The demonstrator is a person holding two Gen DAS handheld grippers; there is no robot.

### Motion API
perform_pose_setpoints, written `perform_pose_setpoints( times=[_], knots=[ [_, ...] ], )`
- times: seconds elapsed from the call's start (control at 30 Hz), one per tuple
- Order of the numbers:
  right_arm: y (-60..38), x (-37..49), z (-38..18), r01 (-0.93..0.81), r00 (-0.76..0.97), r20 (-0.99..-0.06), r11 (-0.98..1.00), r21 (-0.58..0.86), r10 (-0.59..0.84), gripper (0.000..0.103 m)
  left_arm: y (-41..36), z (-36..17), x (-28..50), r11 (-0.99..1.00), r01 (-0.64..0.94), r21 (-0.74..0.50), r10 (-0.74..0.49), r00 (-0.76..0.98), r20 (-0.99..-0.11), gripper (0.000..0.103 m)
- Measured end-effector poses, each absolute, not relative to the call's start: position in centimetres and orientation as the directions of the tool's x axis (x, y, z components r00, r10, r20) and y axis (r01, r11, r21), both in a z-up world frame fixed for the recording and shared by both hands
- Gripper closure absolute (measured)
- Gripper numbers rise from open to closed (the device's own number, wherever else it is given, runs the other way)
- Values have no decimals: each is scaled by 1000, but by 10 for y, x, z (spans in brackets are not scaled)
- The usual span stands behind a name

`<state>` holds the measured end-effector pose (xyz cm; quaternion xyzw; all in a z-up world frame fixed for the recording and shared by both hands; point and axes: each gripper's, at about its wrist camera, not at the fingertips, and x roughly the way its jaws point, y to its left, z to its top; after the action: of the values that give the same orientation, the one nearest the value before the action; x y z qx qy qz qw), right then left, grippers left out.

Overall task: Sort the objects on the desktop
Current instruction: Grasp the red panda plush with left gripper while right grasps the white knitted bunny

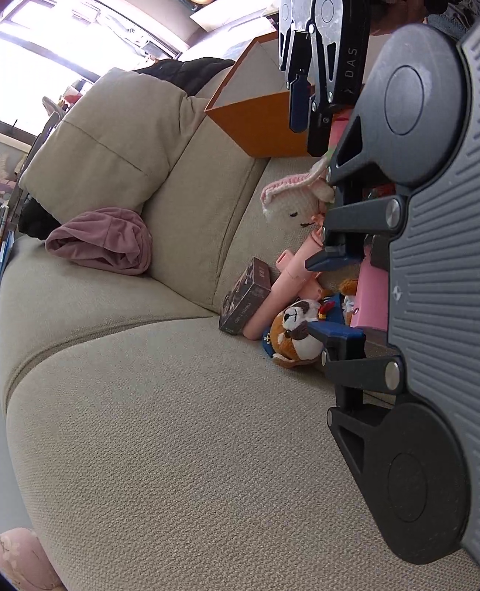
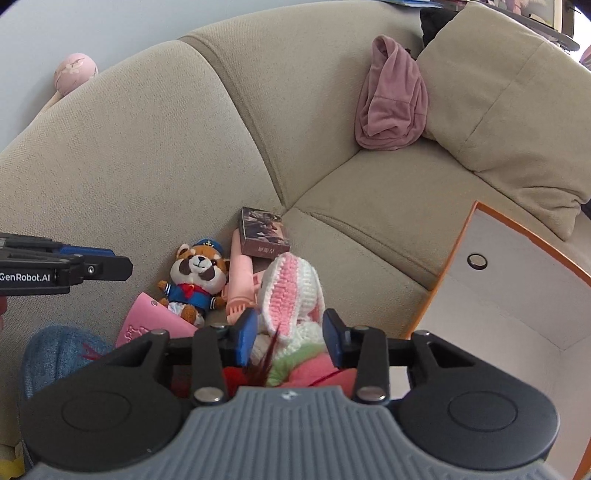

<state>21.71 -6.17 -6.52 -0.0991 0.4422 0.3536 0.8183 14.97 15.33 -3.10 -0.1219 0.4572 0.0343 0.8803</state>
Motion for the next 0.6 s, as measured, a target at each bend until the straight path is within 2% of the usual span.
perform_pose_setpoints(
  times=[0.17, 0.2, 0.23, 0.53, 0.6],
  knots=[
    [-43, 233, -85, -689, 304, -831, 710, 146, 466, 53, 167, -53, 171, 964, -223, -146, -13, 506, -862, 64],
    [-40, 235, -88, -694, 292, -837, 705, 148, 463, 53, 168, -58, 175, 964, -224, -146, -17, 493, -870, 53],
    [-37, 237, -91, -697, 283, -843, 701, 148, 459, 53, 170, -64, 179, 962, -227, -149, -22, 482, -876, 48],
    [-18, 254, -114, -717, 210, -869, 675, 174, 447, 53, 190, -117, 210, 935, -311, -170, -56, 345, -937, 48],
    [-15, 256, -119, -720, 195, -873, 670, 181, 446, 49, 192, -123, 211, 928, -313, -202, -89, 341, -936, 48]
  ],
)
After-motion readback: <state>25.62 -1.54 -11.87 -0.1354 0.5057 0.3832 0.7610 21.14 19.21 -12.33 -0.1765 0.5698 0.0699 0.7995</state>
